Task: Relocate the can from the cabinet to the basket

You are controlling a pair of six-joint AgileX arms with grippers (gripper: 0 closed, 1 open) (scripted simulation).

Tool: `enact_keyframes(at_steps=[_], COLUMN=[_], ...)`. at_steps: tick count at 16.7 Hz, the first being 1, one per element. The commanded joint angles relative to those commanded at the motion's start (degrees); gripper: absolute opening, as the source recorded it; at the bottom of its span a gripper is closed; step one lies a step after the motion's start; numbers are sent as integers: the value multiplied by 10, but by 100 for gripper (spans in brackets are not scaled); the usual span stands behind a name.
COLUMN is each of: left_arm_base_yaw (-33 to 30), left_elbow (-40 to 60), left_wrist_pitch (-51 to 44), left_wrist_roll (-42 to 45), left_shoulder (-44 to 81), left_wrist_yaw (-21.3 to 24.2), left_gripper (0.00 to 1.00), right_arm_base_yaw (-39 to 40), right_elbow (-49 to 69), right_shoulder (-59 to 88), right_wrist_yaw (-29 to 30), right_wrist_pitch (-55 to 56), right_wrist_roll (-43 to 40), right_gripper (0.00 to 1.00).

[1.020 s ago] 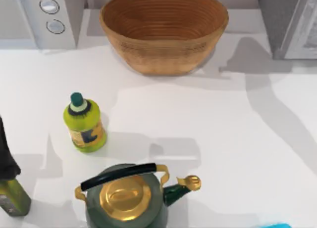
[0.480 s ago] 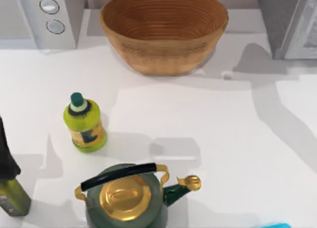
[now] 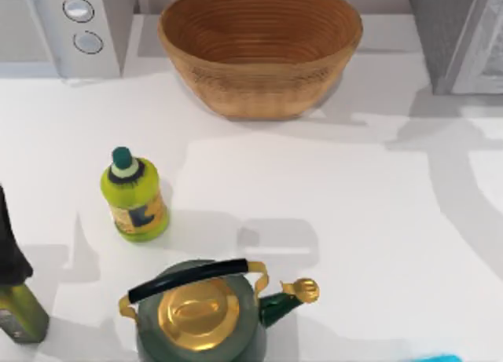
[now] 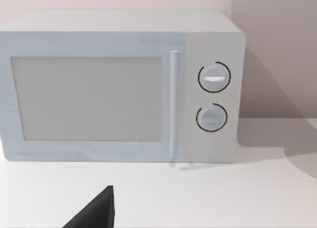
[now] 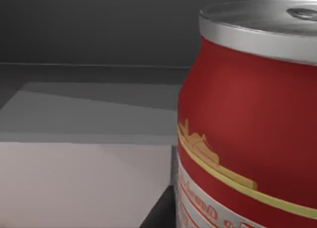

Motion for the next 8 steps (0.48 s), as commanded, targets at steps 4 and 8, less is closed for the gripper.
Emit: enact_keyframes(at_steps=[4,8], left_arm_base_yaw=[0,0], left_elbow=[0,0], left_wrist_pitch=[0,0], left_wrist_roll=[0,0], left_shoulder=[0,0], left_wrist_yaw=[0,0], left_gripper=[100,100], right_arm_base_yaw=[-74,-153], right_elbow=[-258,-533], right_shoulder=[-148,-308], right_wrist_yaw=[-75,-158], right_wrist_pitch=[88,186], right_wrist_roll=[0,1], right_gripper=[0,0])
